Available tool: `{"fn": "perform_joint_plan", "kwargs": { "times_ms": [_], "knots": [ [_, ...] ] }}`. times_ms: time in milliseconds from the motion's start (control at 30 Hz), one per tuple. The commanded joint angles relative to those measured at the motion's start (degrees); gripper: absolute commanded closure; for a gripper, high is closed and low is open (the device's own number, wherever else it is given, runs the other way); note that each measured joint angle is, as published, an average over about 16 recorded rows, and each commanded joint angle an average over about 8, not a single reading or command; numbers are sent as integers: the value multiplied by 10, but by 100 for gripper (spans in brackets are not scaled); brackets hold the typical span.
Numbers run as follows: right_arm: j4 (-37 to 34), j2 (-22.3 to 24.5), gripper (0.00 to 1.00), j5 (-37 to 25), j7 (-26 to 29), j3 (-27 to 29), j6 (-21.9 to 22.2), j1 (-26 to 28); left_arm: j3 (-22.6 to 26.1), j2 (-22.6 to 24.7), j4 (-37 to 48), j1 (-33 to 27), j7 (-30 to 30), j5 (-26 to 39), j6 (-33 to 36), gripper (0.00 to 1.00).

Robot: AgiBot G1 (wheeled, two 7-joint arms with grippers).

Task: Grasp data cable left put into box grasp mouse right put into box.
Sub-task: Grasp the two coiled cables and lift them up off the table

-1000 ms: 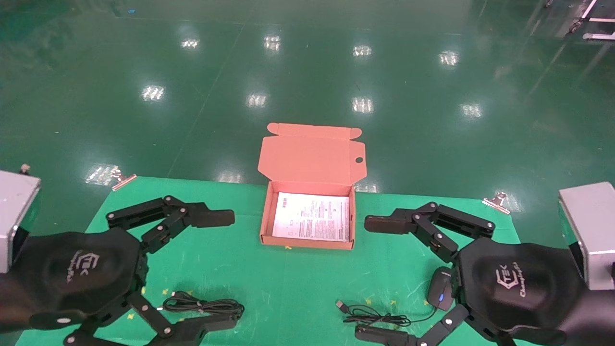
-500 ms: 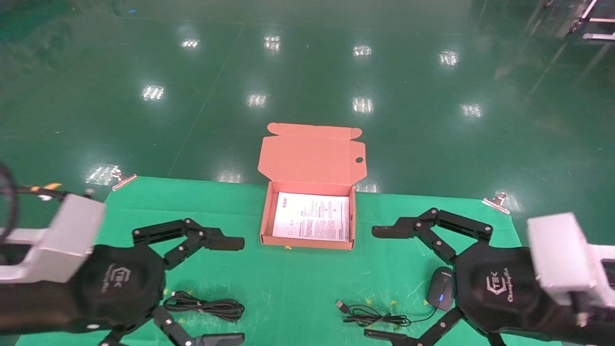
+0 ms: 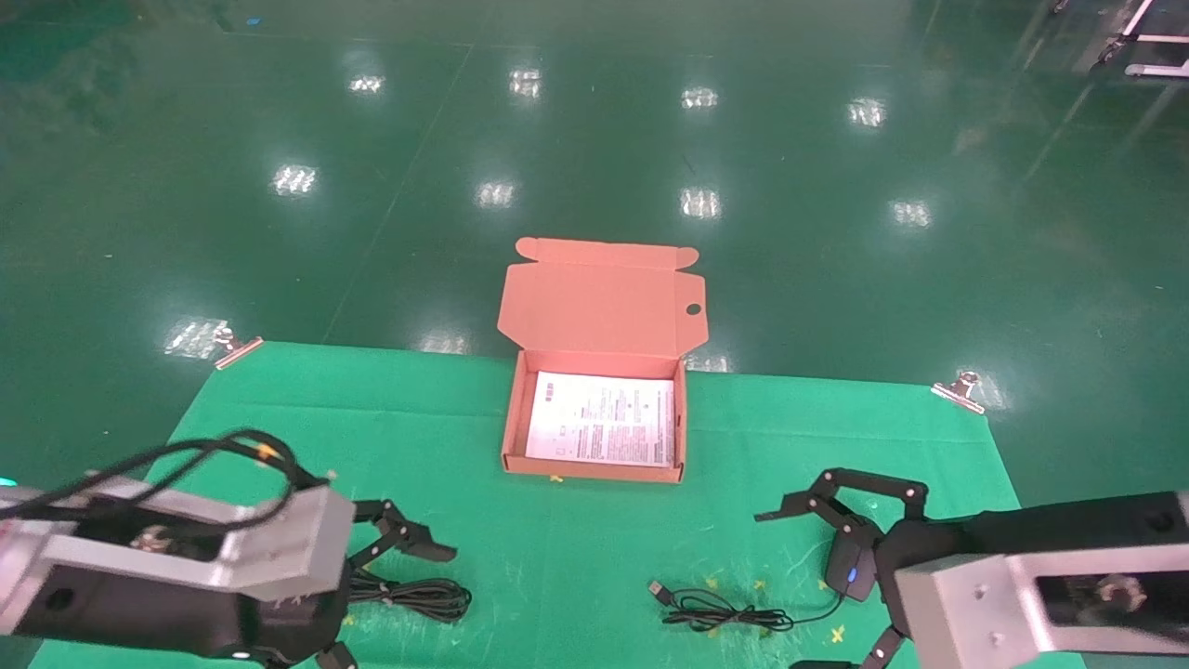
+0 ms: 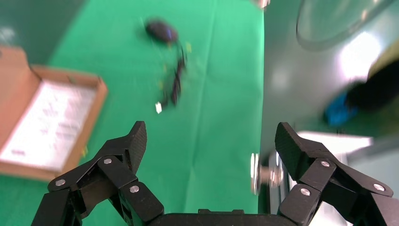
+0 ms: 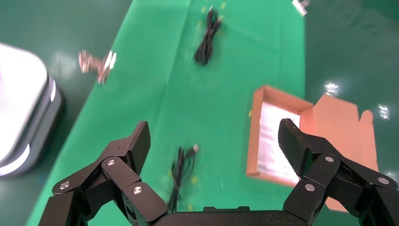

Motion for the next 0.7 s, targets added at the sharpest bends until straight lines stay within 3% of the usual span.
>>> {"fn": "perform_joint_plan", "kwargs": {
  "times_ms": [33, 367, 700],
  "knots": [
    [2, -3, 0, -37, -23, -18, -4, 19, 24, 8, -3, -19, -4, 36, 3, 0],
    [4, -52, 0, -223, -97, -116, 17, 70, 141, 57, -11, -70, -17, 203, -10, 0],
    [0, -96, 0, -341, -74, -162, 79, 41, 197, 105, -8, -60, -53, 345, -68, 0]
  ]
}}
